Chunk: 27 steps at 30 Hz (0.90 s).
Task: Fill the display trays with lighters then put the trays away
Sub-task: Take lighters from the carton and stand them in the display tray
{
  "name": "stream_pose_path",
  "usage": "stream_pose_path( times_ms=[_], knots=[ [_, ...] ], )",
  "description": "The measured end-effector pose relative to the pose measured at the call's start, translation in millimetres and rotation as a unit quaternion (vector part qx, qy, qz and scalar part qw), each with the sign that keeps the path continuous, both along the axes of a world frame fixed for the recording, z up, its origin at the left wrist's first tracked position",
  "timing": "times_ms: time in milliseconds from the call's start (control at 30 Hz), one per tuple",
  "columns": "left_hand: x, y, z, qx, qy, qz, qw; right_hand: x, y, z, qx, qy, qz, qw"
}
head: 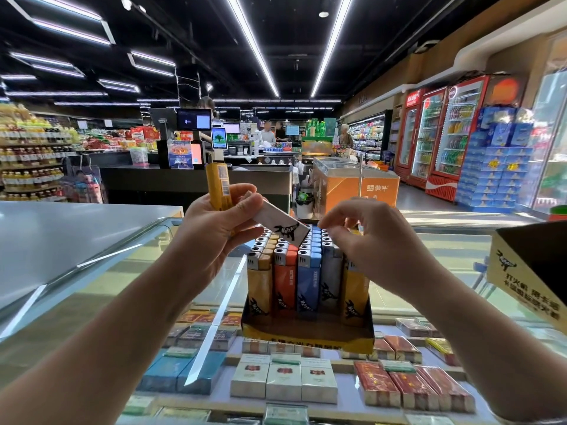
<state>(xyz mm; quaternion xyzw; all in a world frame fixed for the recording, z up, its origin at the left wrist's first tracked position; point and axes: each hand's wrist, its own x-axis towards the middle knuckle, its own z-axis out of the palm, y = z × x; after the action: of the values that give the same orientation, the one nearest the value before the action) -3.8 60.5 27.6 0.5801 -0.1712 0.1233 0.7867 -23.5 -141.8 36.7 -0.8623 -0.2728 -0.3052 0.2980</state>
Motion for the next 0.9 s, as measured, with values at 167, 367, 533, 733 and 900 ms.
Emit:
stream_pose_path(
  times_ms=[167, 367, 533, 733, 900],
  knots=[
    [-2.5, -1.5, 0.8, 0.009, -0.024, -0.004, 1.0, -9.7, 8.7, 0.3, 0.032, -0.026, 0.049, 0.998],
    [-11.6, -15.3, -1.7, 0.091, -0.091, -0.035, 0.991, -12.2, 16.4, -6.5, -0.01, -0.073, 0.056, 0.996],
    [-10.2, -14.4, -1.8, 0.106, -0.117, -0.021, 0.987, -8.5, 14.0, -5.8, -0.014, -0.07, 0.092, 0.993],
    [-1.6, -8.0, -5.2, 0.128, -0.134, 0.04, 0.982, -4.6, 3.0, 0.4, 0.122, -0.038, 0.126, 0.984],
    [-1.5, -12.3, -9.9, 0.229, -0.173, 0.098, 0.953, 1.4, -4.5, 5.1, 0.168, -0.012, 0.092, 0.981]
  ],
)
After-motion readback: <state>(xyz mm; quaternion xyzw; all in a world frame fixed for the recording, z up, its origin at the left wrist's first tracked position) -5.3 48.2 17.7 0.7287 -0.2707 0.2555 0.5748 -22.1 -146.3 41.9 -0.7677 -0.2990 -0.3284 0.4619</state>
